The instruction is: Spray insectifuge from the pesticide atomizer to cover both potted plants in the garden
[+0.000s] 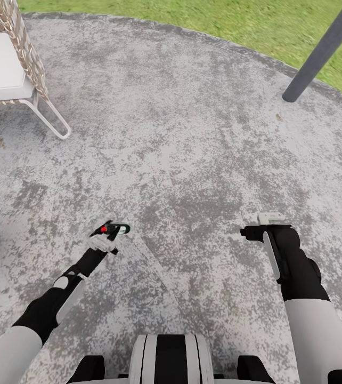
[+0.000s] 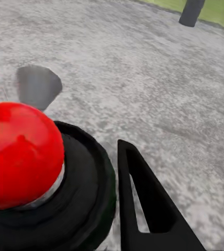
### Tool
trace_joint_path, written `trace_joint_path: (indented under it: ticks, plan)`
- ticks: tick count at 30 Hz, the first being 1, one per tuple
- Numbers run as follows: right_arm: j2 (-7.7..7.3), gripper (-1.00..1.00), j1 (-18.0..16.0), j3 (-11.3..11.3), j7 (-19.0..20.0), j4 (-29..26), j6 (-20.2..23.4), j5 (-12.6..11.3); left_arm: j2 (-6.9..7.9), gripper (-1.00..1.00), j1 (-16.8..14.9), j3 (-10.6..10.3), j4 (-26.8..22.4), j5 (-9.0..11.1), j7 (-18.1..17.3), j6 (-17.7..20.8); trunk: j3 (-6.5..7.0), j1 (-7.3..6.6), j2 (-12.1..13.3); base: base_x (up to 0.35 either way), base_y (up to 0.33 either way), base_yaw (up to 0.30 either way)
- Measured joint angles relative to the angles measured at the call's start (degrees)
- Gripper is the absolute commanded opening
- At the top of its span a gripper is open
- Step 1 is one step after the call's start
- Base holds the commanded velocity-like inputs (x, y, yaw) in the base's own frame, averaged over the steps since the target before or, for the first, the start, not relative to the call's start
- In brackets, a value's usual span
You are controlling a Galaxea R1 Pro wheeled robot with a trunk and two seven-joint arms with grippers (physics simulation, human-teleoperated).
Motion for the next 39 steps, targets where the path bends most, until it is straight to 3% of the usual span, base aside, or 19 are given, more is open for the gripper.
trace_joint_path:
  ticks: [1,3,16,39]
  plan:
    - [0.0,1.0,0.0,0.0,0.0,0.0,0.0,-0.01,0.97,-1.0,1.78,-0.02,-4.22,-0.05,-2.2,0.14,0.0,0.0,0.0,0.0,0.0,0.0]
    - [0.0,1.0,0.0,0.0,0.0,0.0,0.0,0.0,1.3,-1.0,2.44,-0.08,-5.76,-0.15,-3.0,0.82,0.0,0.0,0.0,0.0,0.0,0.0]
    - [0.0,1.0,0.02,0.0,0.0,0.0,0.0,0.0,1.37,-1.0,12.94,-0.26,-15.55,-0.08,-4.54,1.51,0.0,0.0,0.0,0.0,0.0,0.0]
    - [0.08,1.0,0.04,0.08,0.54,-0.14,0.03,-0.31,1.16,-1.0,13.56,-0.33,-16.41,-0.48,-4.58,3.03,0.0,0.0,0.0,0.0,0.0,0.0]
